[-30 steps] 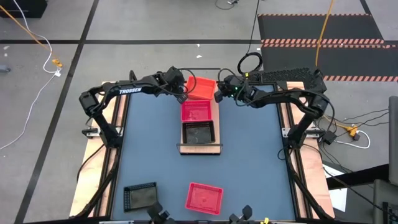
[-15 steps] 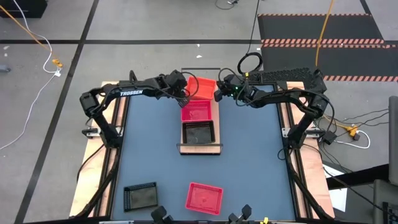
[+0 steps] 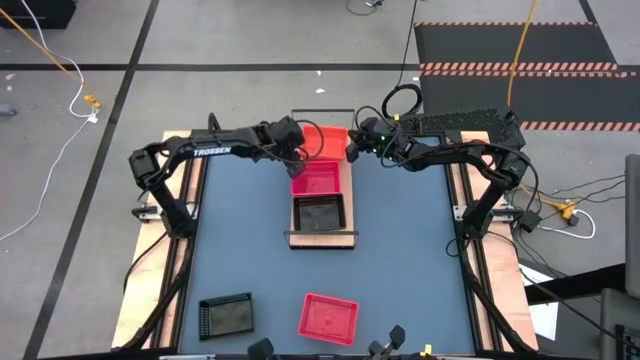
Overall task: Stack baskets on shelf by color
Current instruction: Stack the orange bin on the stacked orange bins on the shelf
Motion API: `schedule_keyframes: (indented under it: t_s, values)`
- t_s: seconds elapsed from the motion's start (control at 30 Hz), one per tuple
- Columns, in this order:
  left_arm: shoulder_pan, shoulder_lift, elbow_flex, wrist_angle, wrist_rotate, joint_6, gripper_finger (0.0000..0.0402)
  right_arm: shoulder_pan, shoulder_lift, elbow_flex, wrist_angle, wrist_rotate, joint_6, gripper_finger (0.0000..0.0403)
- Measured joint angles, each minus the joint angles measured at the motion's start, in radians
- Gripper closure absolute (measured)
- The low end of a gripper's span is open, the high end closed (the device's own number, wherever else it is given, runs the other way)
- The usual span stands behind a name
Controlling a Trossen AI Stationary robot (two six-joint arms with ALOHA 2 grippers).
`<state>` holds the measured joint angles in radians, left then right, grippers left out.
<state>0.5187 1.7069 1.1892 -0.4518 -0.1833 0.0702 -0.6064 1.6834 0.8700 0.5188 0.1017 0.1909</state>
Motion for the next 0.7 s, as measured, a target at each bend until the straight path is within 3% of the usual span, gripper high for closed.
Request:
schedule_keyframes:
  t_s: [0.2,0.37,0.6,0.7]
  values:
    - [-0.007,-0.026,0.0,-0.036,-0.002,0.002,0.0266,-0.003,-0.013,0.0,-0.087,0.107,0.1,0.0403]
    - [-0.007,-0.088,0.0,-0.092,-0.002,-0.031,0.0266,0.015,-0.008,0.0,-0.157,0.103,0.128,0.0403]
    - [-0.039,-0.166,-0.026,-0.333,-0.005,-0.149,0.0266,0.097,-0.033,-0.004,-0.234,0.116,0.112,0.0403]
    - [-0.059,-0.165,-0.066,-0.327,0.001,-0.13,0.0266,0.162,-0.099,-0.038,-0.213,0.203,0.111,0.0403]
